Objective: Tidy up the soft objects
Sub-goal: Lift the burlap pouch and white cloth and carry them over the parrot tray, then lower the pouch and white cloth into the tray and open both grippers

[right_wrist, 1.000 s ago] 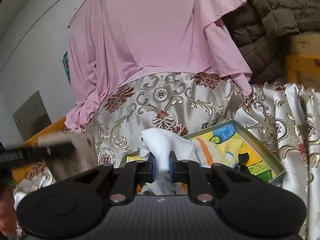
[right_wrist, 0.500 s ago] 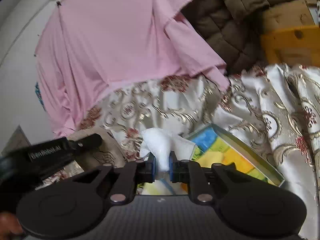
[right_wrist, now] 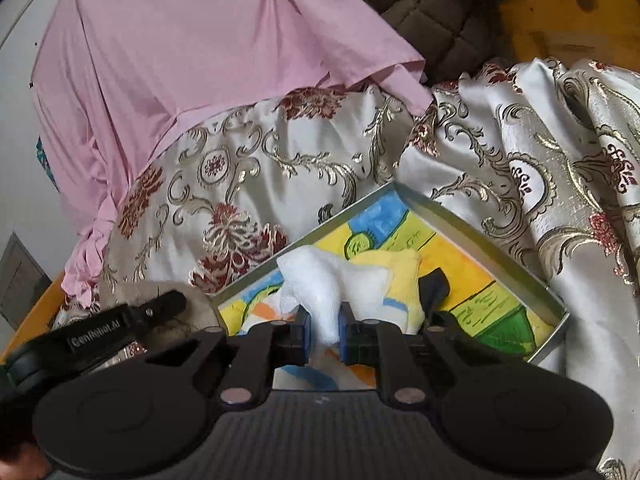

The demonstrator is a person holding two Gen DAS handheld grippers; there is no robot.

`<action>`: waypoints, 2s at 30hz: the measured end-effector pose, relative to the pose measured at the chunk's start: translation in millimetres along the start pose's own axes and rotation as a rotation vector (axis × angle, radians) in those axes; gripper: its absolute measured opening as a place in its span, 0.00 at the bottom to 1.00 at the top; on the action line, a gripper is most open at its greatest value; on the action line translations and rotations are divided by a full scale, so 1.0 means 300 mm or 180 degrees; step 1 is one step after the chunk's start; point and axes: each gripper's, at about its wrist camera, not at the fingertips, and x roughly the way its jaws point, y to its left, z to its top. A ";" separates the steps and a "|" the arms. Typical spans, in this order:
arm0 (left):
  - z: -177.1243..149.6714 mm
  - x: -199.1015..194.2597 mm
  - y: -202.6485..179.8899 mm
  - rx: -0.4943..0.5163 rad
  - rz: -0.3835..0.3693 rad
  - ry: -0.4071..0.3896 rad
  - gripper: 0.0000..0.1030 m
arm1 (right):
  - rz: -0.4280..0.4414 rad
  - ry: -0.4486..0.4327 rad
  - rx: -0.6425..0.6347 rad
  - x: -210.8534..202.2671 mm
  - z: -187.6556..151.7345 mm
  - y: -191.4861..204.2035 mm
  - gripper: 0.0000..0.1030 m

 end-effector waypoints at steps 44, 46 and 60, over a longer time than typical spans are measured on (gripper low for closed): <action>0.018 -0.413 -0.037 -0.0025 0.0487 -0.0043 0.92 | 0.0101 -0.0361 -0.0186 -0.357 0.032 0.066 0.94; 0.007 -0.454 -0.035 -0.0067 0.0455 -0.0053 0.92 | 0.0073 -0.0388 -0.0263 -0.405 0.021 0.083 0.96; -0.097 -0.783 -0.020 -0.0251 0.0325 -0.0224 0.98 | -0.0093 -0.0585 -0.0792 -0.710 -0.068 0.248 1.00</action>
